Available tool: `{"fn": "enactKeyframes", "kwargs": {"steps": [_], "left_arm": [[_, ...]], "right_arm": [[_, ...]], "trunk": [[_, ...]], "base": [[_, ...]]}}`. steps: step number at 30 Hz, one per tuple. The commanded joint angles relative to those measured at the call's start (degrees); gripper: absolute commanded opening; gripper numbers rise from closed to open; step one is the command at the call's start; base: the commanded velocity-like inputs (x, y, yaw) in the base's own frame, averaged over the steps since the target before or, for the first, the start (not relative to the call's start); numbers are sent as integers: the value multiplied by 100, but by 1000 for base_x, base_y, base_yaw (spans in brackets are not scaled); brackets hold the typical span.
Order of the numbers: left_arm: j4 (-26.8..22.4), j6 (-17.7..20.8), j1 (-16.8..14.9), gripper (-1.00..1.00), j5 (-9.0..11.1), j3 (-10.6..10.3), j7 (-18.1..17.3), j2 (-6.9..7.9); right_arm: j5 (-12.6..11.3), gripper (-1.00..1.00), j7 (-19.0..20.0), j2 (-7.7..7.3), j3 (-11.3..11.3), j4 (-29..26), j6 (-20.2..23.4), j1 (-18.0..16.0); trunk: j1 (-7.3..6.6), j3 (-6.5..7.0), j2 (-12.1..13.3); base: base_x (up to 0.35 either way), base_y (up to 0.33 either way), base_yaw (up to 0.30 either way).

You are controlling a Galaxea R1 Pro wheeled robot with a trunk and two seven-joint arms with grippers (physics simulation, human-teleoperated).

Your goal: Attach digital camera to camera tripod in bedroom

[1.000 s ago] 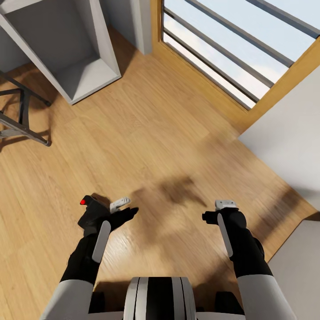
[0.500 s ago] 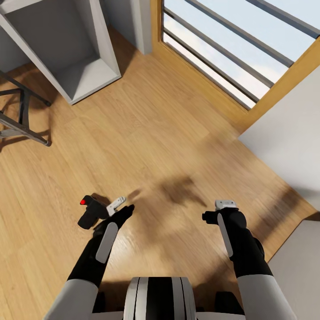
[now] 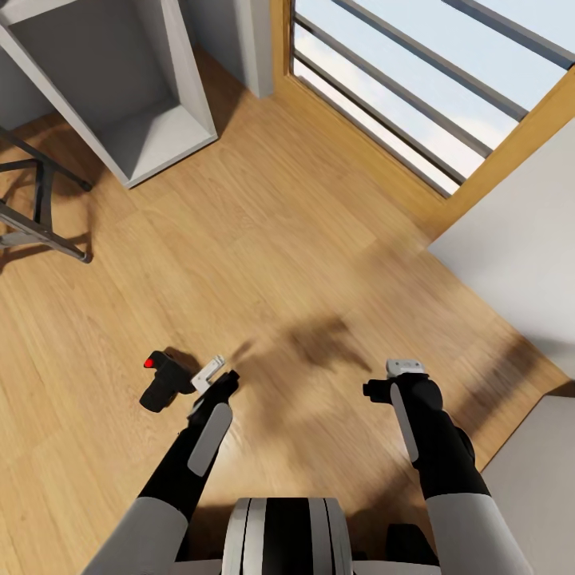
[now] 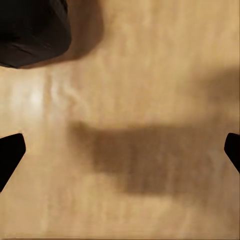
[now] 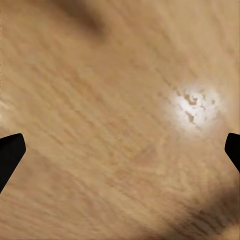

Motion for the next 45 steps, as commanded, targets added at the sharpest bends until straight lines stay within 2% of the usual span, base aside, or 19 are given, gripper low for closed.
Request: {"fn": "enactKeyframes", "kwargs": {"steps": [1, 6, 10, 11, 14, 20, 36, 39, 40, 45], "left_arm": [[73, 4, -8, 100, 13, -11, 40, 0], [387, -451, -107, 100, 26, -36, 84, 0], [576, -522, -200, 100, 21, -38, 92, 0], [825, -670, -291, 100, -8, -41, 93, 0], [933, -973, -318, 100, -33, -46, 91, 0], [1023, -1288, -370, 100, -56, -58, 89, 0], [1277, -1346, -543, 100, -58, -58, 88, 0], [1361, -1367, -610, 100, -60, -58, 88, 0], [1525, -1385, -727, 100, -61, -66, 88, 0], [1736, -1547, -867, 100, -68, -173, 88, 0]], "right_arm": [[36, 100, 19, 5, -8, -6, 26, -2], [38, 100, 18, 4, -8, -5, 26, -2], [35, 100, 18, 4, -8, -5, 26, -2], [37, 100, 18, 4, -8, -5, 26, -2], [38, 100, 19, 4, -8, -5, 26, -2], [37, 100, 18, 4, -8, -5, 26, -2], [38, 100, 18, -4, -8, -5, 34, -2], [38, 100, 18, -4, -8, -5, 34, -2], [38, 100, 18, -5, -8, -5, 35, -2], [38, 100, 18, -5, -8, -5, 35, -2]], "trunk": [[-1, -3, -1], [-1, -3, -1], [-1, -3, -1], [-1, -3, -1], [-1, -3, -1], [-1, -3, -1], [-1, -3, -1], [-1, -3, -1], [-1, -3, -1], [-1, -3, -1]], "base": [[0, 0, 0], [0, 0, 0], [0, 0, 0], [0, 0, 0], [0, 0, 0], [0, 0, 0], [0, 0, 0], [0, 0, 0], [0, 0, 0], [0, 0, 0]]}}
